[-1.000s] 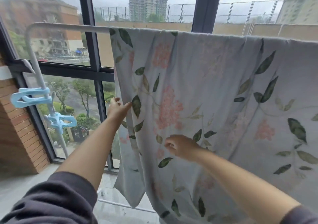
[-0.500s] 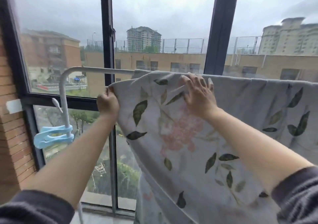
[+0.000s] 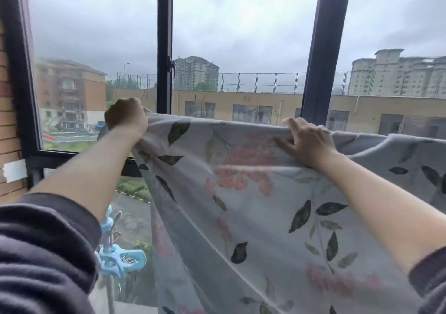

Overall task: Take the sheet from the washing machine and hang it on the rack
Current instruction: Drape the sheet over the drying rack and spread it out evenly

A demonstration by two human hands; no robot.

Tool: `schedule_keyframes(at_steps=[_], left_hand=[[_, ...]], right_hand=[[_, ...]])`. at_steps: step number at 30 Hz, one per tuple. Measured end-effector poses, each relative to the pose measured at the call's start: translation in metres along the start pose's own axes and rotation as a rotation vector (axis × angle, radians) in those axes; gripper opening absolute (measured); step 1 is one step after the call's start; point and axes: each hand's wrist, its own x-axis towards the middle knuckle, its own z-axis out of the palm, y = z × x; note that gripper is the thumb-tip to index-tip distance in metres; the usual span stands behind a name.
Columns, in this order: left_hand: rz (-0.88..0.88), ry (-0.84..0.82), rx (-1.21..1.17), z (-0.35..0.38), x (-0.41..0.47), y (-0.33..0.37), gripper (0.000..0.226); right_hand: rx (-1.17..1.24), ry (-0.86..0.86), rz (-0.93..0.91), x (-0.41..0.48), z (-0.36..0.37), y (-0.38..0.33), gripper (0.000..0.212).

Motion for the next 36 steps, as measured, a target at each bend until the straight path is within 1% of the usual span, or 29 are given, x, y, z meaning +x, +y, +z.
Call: schedule_keyframes(at_steps=[4, 7, 10, 14, 19, 21, 22, 24, 27, 28, 29, 30, 31, 32, 33, 34, 35, 36], left_hand=[[0.022, -0.040, 0.095, 0.016, 0.008, -0.005, 0.017], [0.028, -0.035, 0.053, 0.025, 0.010, -0.009, 0.017], [0.043, -0.036, 0.005, 0.025, 0.012, -0.011, 0.016], [0.096, -0.003, -0.070, 0.022, 0.009, -0.014, 0.020], [0.092, -0.040, -0.212, 0.023, 0.013, -0.024, 0.026], [0.104, -0.057, -0.245, 0.021, 0.016, -0.028, 0.027], [0.098, -0.058, -0.273, 0.022, 0.014, -0.030, 0.028], [0.054, -0.004, -0.382, 0.025, 0.011, -0.032, 0.028], [-0.149, 0.116, -0.660, 0.034, -0.013, -0.029, 0.022], [-0.241, 0.104, -0.787, 0.041, -0.023, -0.026, 0.026], [-0.340, 0.055, -0.917, 0.047, -0.036, -0.023, 0.033], [-0.418, -0.028, -1.055, 0.054, -0.049, -0.022, 0.040], [-0.458, -0.136, -1.197, 0.062, -0.063, -0.021, 0.042], [-0.459, -0.260, -1.305, 0.073, -0.078, -0.021, 0.036], [-0.441, -0.366, -1.348, 0.082, -0.093, -0.021, 0.025], [-0.434, -0.414, -1.340, 0.086, -0.106, -0.019, 0.020], [-0.429, -0.388, -1.295, 0.087, -0.113, -0.018, 0.025], [-0.424, -0.323, -1.254, 0.084, -0.114, -0.017, 0.029]], right_hand=[[0.040, -0.062, -0.074, 0.008, -0.004, -0.006, 0.052], [0.115, -0.024, -0.056, 0.016, 0.002, -0.007, 0.036], [0.236, 0.090, 0.009, 0.026, 0.008, -0.011, 0.036], [0.265, 0.197, 0.011, 0.038, 0.003, -0.045, 0.038], [0.361, 0.248, -0.008, 0.063, 0.005, -0.103, 0.035], [0.324, 0.235, -0.008, 0.071, 0.011, -0.120, 0.037], [0.279, 0.220, 0.007, 0.070, 0.017, -0.127, 0.039], [0.186, 0.219, 0.038, 0.068, 0.025, -0.135, 0.042], [0.105, 0.225, 0.079, 0.061, 0.028, -0.135, 0.042], [0.090, 0.218, 0.089, 0.060, 0.027, -0.134, 0.042], [0.084, 0.213, 0.095, 0.059, 0.026, -0.132, 0.041], [0.083, 0.210, 0.099, 0.059, 0.026, -0.130, 0.040], [0.082, 0.212, 0.096, 0.059, 0.025, -0.129, 0.038], [0.086, 0.218, 0.091, 0.058, 0.026, -0.129, 0.036], [0.095, 0.225, 0.086, 0.057, 0.025, -0.128, 0.035], [0.106, 0.229, 0.086, 0.056, 0.025, -0.126, 0.035], [0.110, 0.231, 0.087, 0.057, 0.026, -0.124, 0.035], [0.114, 0.232, 0.087, 0.057, 0.025, -0.123, 0.037]])
